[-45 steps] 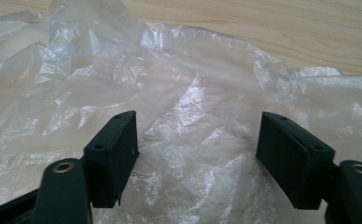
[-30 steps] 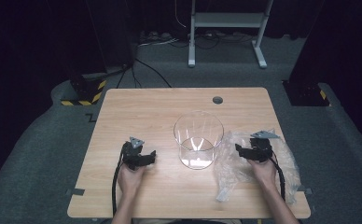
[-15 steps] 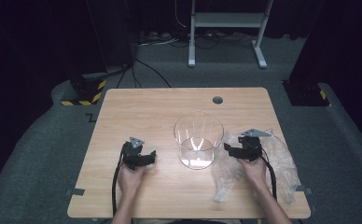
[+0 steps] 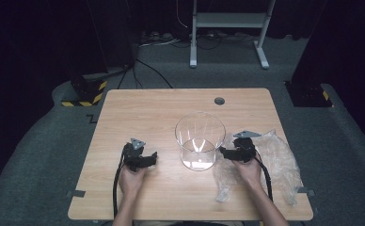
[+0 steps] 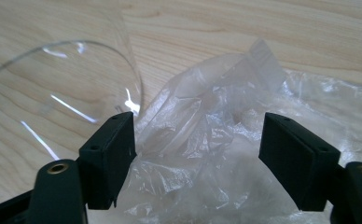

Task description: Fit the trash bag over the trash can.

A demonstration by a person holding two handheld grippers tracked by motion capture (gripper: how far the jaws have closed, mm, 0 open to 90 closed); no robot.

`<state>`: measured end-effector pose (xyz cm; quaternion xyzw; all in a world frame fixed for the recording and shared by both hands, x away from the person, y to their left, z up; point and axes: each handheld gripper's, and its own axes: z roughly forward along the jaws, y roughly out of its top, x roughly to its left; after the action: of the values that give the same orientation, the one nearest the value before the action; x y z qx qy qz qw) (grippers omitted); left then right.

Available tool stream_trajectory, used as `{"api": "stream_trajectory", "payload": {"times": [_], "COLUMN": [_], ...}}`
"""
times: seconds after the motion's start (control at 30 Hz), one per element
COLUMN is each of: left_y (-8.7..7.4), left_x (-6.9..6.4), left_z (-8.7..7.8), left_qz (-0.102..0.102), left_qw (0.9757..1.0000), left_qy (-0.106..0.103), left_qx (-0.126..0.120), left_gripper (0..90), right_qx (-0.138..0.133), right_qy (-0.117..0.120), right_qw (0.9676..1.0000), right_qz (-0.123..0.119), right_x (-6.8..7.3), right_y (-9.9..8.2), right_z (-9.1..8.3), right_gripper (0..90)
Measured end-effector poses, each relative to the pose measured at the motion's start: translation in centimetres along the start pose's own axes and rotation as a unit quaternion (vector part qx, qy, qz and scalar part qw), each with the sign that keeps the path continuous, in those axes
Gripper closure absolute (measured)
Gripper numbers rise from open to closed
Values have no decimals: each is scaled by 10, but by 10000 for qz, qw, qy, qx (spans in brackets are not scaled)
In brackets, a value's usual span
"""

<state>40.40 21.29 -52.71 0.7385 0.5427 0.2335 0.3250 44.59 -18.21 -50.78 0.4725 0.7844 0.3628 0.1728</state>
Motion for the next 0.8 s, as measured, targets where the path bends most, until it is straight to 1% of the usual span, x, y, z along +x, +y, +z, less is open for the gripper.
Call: {"api": "stream_trajectory", "payload": {"times": [0.07,0.1,0.13,0.17,0.3,0.33,0.37,0.4,0.43,0.47,0.5,0.53,0.67,0.7,0.8], "left_y": [0,0,0,0,0,0,0,0,0,0,0,0,0,0,0], "left_x": [0,0,0,0,0,0,0,0,0,0,0,0,0,0,0], "left_z": [0,0,0,0,0,0,0,0,0,0,0,0,0,0,0], "left_qz": [-1,0,0,3,-4,1,1,2,2,1,1,1,-1,0,-1], "left_qw": [10000,10000,10000,10000,10000,10000,10000,10000,10000,10000,10000,10000,10000,10000,10000], "left_qy": [-1,0,0,0,0,6,6,7,7,8,8,8,10,9,10], "left_qx": [-1,0,0,14,-2,-1,-1,-1,-1,-1,-1,-1,-2,-2,-4], "left_gripper": [190,190,190,190,191,191,191,191,192,192,192,192,193,193,193], "right_qx": [43,101,101,143,114,53,53,17,17,-13,-29,-29,-62,-59,-61], "right_qy": [-39,-101,-101,-172,-280,-257,-257,-263,-263,-251,-248,-248,-249,-243,-192], "right_qw": [10000,9998,9998,9995,9990,9990,9990,9990,9990,9989,9989,9989,9990,9989,9991], "right_qz": [-19,-101,-101,-206,-332,-348,-348,-368,-368,-389,-391,-391,-376,-387,-377], "right_x": [1,1,1,3,6,6,6,6,6,5,4,4,0,-2,-6], "right_y": [-1,-2,-2,-3,-7,-8,-8,-10,-10,-11,-11,-11,-13,-13,-13], "right_z": [2,5,5,7,9,9,9,8,8,7,6,6,4,4,3], "right_gripper": [286,309,309,358,478,508,508,560,560,621,654,654,792,853,892]}}
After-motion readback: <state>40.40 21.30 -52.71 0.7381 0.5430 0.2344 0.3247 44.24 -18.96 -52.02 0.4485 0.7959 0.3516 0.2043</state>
